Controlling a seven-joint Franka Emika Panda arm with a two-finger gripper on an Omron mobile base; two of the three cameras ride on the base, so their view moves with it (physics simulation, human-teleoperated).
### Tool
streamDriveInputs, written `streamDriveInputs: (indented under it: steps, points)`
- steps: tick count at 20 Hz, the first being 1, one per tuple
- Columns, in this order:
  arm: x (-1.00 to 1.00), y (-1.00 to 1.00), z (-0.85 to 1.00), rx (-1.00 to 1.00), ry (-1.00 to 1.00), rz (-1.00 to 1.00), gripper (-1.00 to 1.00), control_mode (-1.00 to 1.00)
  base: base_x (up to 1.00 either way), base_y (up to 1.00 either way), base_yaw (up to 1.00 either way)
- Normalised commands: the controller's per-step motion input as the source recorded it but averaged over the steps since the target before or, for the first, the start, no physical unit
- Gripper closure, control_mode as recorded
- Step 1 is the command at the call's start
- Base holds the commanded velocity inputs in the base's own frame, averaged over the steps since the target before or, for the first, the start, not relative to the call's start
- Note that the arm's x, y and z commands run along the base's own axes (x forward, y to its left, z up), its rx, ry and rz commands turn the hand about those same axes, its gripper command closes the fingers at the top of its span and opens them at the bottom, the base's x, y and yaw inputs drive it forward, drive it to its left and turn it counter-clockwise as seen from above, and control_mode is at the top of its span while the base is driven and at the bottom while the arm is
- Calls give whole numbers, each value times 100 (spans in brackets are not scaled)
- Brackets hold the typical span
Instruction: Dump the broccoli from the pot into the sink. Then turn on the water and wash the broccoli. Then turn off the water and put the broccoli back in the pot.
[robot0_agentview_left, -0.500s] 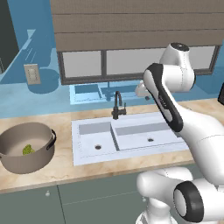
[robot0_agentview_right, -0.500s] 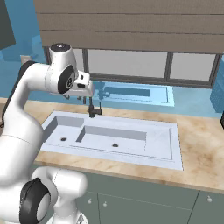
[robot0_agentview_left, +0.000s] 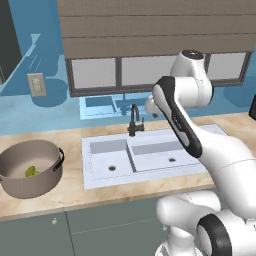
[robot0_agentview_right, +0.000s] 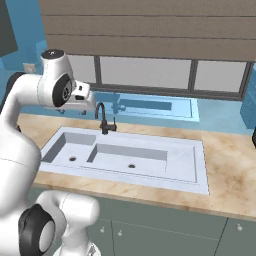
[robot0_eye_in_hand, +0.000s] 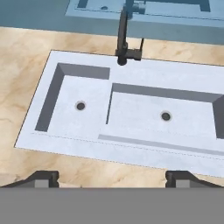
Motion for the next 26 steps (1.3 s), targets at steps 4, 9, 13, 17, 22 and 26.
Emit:
streamDriveInputs:
  steps: [4, 9, 13, 17, 22, 26]
  points:
    - [-15, 64, 0, -5, 0, 0, -100, -100, 0, 0, 0]
    - [-7, 67, 0, -3, 2, 0, -100, -100, 0, 0, 0]
    - [0, 71, 0, -4, 4, 0, -100, -100, 0, 0, 0]
    - [0, 72, 0, -4, 4, 0, -100, -100, 0, 0, 0]
    - [0, 61, 0, -4, 6, 0, -100, -100, 0, 0, 0]
    - [3, 53, 0, -3, 7, 0, -100, -100, 0, 0, 0]
